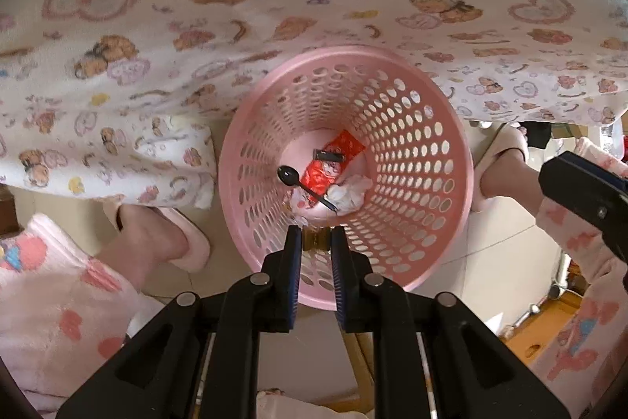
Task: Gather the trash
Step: 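Open the right tool over the basket while the left tool releases the clothespin, then move both tools back up over the chair seat, then grasp the black hair tie with the right tool while the left tool reaches the white plastic piece, then close the left tool on the white plastic piece while the right tool holds the hair tie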
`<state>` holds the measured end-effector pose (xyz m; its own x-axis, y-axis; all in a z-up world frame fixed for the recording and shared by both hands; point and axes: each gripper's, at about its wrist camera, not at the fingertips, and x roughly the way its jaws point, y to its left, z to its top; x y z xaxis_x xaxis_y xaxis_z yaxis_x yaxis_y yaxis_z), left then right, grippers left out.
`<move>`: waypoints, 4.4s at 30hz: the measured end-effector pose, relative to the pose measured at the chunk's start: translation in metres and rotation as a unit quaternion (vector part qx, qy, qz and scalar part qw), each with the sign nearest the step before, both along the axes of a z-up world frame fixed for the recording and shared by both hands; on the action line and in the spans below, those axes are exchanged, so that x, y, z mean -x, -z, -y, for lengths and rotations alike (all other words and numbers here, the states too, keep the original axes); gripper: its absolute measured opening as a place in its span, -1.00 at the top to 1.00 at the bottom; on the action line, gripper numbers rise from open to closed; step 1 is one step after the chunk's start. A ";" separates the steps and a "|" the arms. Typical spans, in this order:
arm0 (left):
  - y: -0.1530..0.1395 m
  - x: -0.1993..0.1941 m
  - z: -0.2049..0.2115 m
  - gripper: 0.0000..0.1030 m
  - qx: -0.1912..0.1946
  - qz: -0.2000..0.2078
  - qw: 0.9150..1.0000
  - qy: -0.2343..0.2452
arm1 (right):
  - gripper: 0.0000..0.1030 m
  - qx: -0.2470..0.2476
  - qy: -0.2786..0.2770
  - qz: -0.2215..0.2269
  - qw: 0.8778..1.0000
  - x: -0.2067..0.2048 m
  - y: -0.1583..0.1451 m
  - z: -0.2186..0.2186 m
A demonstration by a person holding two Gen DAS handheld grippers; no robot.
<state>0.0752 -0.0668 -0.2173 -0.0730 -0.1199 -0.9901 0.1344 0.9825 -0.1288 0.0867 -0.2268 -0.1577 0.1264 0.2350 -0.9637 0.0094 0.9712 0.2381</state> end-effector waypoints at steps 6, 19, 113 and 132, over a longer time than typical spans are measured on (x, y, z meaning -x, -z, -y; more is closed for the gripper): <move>0.002 0.002 0.002 0.73 -0.014 -0.002 1.000 0.007 | 0.30 -0.001 0.001 -0.001 1.000 0.000 -0.002 0.001; 0.008 0.004 -0.009 0.35 -0.039 -0.015 0.999 -0.009 | 0.29 0.004 -0.004 -0.003 1.000 0.000 -0.001 0.001; -0.199 -0.153 -0.098 -0.58 0.001 0.302 0.937 -0.175 | 0.90 -0.103 0.003 0.226 0.969 -0.176 -0.094 -0.042; -0.147 -0.210 -0.084 0.05 0.069 0.174 0.957 -0.220 | 0.89 0.004 -0.089 0.301 0.950 -0.119 -0.121 -0.047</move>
<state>0.2852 0.0172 -0.0700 0.3463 -0.1952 -0.9176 -0.2295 0.9308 -0.2846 0.2056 -0.1801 -0.0368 0.6139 0.2964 -0.7316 -0.2896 0.9468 0.1406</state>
